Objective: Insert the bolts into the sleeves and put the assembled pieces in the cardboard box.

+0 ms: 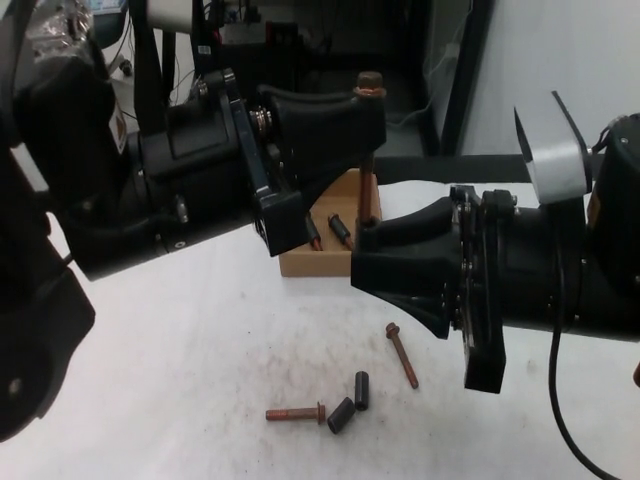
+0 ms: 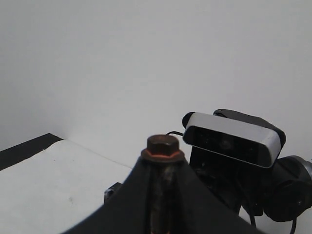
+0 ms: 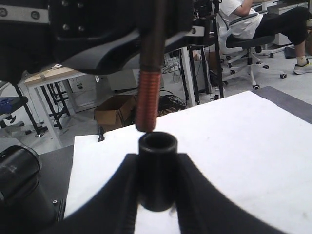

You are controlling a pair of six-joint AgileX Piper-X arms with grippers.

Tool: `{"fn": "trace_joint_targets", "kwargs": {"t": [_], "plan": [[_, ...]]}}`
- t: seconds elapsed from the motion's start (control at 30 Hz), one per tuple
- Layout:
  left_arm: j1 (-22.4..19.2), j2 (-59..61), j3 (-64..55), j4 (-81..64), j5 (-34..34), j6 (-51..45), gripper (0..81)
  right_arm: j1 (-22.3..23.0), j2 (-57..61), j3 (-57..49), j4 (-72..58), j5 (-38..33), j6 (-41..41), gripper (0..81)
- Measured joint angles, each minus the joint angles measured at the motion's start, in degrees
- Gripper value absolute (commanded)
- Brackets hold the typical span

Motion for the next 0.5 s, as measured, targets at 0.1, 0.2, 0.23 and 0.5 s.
{"fn": "trace_joint_targets", "kwargs": {"t": [0.1, 0.2, 0.23, 0.5], "plan": [[0.0, 0.2, 0.0, 0.0, 0.0, 0.0, 0.2, 0.0, 0.0, 0.0, 0.0, 0.0, 0.0, 0.8], [0.0, 1.8, 0.0, 0.0, 0.0, 0.0, 0.2, 0.0, 0.0, 0.0, 0.0, -0.2, 0.0, 0.8], [0.0, 2.2, 0.0, 0.0, 0.0, 0.0, 0.2, 0.0, 0.0, 0.0, 0.0, -0.4, 0.0, 0.8], [0.0, 3.0, 0.0, -0.1, 0.3, 0.0, 0.2, 0.0, 0.0, 0.0, 0.9, -0.4, 0.0, 0.8]]}}
